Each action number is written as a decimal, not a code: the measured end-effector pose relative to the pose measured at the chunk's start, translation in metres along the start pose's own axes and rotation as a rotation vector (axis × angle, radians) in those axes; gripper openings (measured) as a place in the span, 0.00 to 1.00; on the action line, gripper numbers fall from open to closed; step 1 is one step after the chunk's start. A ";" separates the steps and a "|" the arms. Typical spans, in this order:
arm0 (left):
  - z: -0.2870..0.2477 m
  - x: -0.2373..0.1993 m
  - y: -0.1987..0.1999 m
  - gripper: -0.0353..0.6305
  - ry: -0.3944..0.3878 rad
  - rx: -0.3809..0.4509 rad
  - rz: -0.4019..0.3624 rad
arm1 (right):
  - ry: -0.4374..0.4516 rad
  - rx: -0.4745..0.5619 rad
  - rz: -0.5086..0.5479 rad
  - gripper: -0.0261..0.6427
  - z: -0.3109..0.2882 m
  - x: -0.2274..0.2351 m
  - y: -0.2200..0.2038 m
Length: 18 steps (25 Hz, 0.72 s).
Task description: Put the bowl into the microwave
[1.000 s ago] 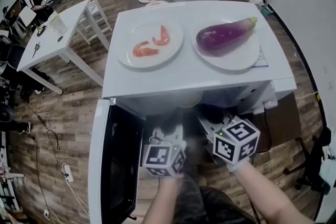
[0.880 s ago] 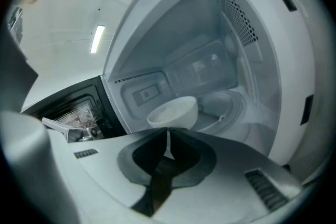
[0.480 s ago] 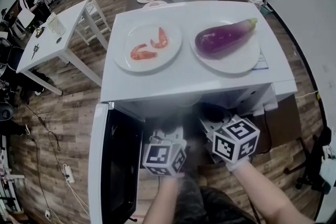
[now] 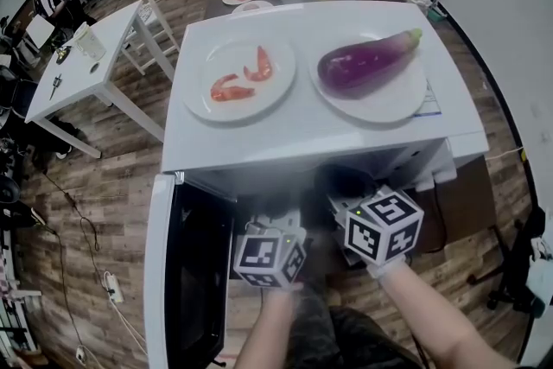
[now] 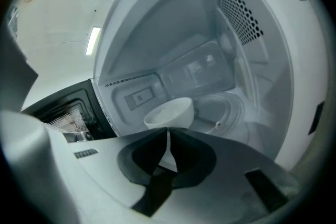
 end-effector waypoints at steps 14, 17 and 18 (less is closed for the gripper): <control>-0.003 0.003 -0.002 0.05 -0.016 0.028 -0.020 | -0.065 0.080 0.074 0.05 -0.005 0.000 -0.005; -0.003 0.004 -0.002 0.05 -0.019 0.031 -0.030 | -0.070 0.083 0.068 0.05 -0.007 -0.002 -0.008; -0.003 0.004 -0.002 0.05 -0.020 0.032 -0.031 | -0.072 0.086 0.070 0.05 -0.007 -0.003 -0.008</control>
Point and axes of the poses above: the fingertips, and each gripper's own axes: z backward along the fingers, x to its right, y out of its top, the point moved 3 cm from there along z, backward along the fingers, and after that the axes turned 11 degrees about z, right-handed, at the moved point
